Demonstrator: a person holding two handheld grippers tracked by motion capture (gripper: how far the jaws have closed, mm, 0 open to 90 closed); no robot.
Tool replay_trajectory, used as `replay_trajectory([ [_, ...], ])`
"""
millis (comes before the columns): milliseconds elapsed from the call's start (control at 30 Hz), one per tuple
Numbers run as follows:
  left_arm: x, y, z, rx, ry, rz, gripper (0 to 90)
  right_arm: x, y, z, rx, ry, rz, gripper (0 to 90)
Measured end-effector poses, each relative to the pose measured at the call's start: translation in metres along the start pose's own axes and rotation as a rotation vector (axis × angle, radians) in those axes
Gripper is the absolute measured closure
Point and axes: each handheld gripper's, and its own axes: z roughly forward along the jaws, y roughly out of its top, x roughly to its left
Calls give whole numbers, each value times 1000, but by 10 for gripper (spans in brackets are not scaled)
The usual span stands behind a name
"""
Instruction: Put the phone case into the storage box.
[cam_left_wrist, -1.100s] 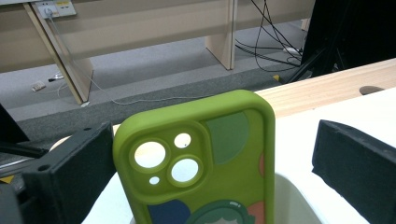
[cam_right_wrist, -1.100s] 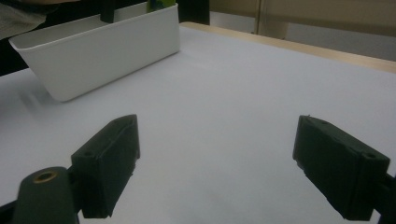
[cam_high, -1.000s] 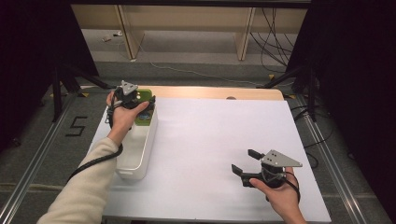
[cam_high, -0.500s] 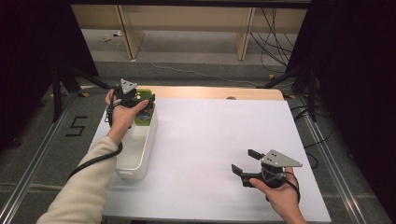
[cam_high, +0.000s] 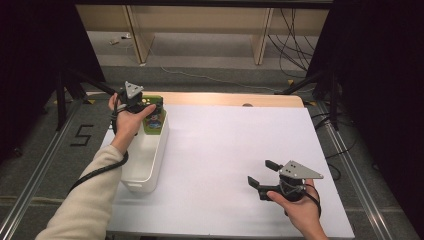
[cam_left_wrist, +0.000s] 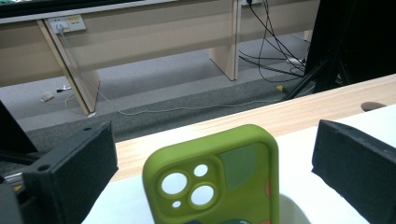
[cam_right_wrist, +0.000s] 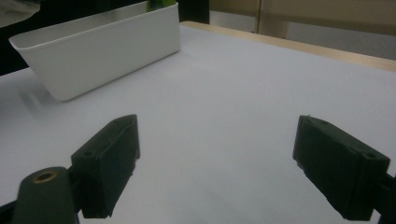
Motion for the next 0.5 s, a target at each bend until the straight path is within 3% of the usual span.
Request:
replay_trajectory([
  [500, -2, 3, -22, 0, -48, -46, 0, 0, 0, 0, 0, -2, -1, 159],
])
